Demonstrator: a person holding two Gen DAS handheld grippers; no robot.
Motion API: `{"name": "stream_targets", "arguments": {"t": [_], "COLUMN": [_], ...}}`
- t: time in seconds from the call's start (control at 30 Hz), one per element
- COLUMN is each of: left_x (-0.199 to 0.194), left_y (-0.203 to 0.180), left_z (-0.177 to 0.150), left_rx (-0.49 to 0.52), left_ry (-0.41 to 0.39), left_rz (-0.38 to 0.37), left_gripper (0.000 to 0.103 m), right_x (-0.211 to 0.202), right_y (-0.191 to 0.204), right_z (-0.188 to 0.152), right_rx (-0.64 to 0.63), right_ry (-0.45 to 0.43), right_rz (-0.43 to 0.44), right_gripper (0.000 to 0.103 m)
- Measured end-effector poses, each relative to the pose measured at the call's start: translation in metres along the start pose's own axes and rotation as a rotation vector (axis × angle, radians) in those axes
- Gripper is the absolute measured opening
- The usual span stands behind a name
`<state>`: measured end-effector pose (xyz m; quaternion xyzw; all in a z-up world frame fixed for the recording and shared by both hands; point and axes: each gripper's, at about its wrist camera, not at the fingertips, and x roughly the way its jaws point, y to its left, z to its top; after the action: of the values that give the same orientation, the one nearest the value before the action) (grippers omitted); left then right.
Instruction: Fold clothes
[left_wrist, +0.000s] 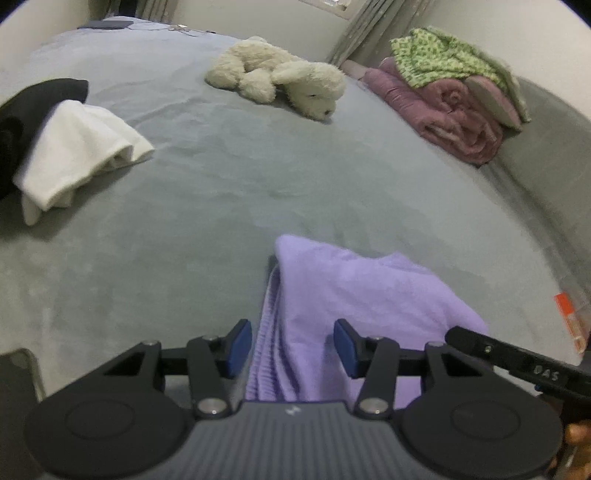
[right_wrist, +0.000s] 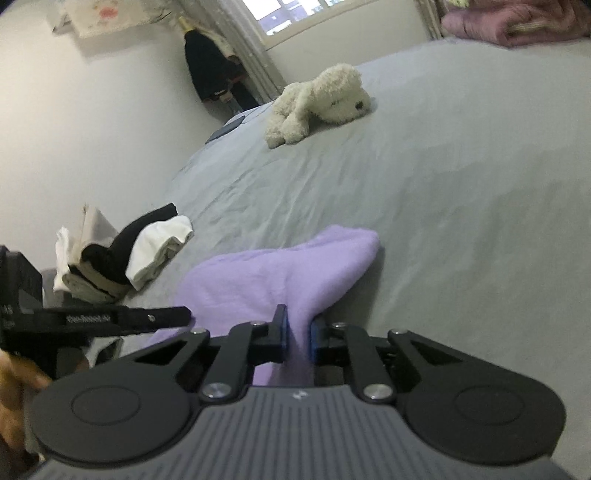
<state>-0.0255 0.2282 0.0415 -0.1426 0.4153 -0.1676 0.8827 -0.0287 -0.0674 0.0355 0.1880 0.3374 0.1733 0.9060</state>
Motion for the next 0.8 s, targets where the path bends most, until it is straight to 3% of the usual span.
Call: {"name": "stream_targets", "arguments": {"t": [0.37, 0.6, 0.7, 0.8], "left_x": [0.02, 0.042, 0.053, 0.063], "left_y": [-0.043, -0.079, -0.092, -0.104], "left_z": [-0.004, -0.01, -0.013, -0.014], "left_rx": [-0.026, -0.068, -0.074, -0.07], "left_ry": [0.043, 0.08, 0.104, 0.125], "left_rz": [-0.133, -0.232, -0.26, -0.252], "left_gripper": [0.049, 0.051, 0.052, 0.052], "right_x": [-0.059, -0.079, -0.075, -0.072], "right_y": [-0.079, -0.109, -0.115, -0.117], "right_z": [0.017, 0.024, 0.021, 0.015], "right_rx": [-0.094, -0.108, -0.076, -0.064], "right_ry": [0.051, 0.063, 0.088, 0.085], "right_rz": [-0.179, -0.228, -0.215, -0.259], "right_gripper": [0.012, 0.013, 0.018, 0.037]}}
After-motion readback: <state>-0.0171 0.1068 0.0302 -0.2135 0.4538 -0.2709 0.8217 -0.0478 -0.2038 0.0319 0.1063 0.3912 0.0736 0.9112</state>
